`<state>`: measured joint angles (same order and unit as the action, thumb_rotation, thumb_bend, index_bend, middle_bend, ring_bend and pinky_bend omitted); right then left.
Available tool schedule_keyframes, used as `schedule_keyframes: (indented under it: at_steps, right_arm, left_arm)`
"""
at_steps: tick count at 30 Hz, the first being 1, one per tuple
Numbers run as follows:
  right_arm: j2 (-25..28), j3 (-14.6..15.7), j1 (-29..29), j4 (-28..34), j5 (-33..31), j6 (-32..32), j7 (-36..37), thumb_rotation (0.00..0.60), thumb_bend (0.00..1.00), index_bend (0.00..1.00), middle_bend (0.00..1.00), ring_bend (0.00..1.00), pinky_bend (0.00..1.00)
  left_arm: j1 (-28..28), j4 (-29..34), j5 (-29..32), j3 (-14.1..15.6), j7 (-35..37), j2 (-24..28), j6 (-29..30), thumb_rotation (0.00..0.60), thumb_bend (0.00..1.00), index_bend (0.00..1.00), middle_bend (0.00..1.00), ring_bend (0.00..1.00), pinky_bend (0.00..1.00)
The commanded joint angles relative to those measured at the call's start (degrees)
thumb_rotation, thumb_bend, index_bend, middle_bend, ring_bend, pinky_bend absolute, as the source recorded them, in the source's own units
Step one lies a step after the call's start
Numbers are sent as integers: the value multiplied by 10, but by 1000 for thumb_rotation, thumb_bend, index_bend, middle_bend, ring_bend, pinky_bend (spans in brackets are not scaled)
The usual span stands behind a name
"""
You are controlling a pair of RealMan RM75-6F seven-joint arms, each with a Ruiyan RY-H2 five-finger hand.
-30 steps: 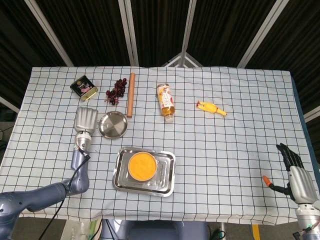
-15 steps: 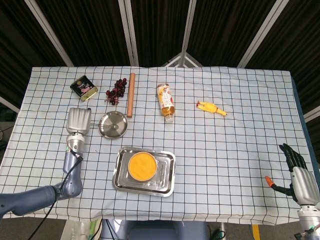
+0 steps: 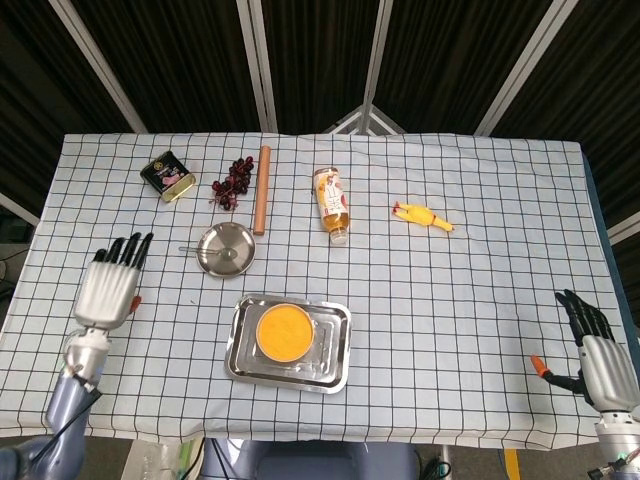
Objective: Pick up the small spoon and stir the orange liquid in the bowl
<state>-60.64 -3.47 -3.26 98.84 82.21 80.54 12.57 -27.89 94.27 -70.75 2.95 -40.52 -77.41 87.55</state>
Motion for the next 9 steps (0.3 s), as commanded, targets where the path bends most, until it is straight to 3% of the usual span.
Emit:
schedule_keyframes:
  at_steps: [1, 5, 9]
  right_arm:
    - [-6, -1, 2, -8, 5, 12, -26, 600, 323, 0, 0, 0, 0]
    - [-17, -4, 4, -20, 13, 31, -57, 600, 322, 0, 0, 0, 0]
    - [-25, -5, 8, -27, 19, 44, -67, 600, 322, 0, 0, 0, 0]
  left_arm:
    - [87, 25, -76, 72, 71, 42, 79, 600, 43, 0, 0, 0, 85]
    - [133, 11, -106, 90, 115, 55, 119, 600, 34, 0, 0, 0, 32]
    - [163, -12, -120, 80, 153, 61, 152, 600, 33, 0, 0, 0, 30]
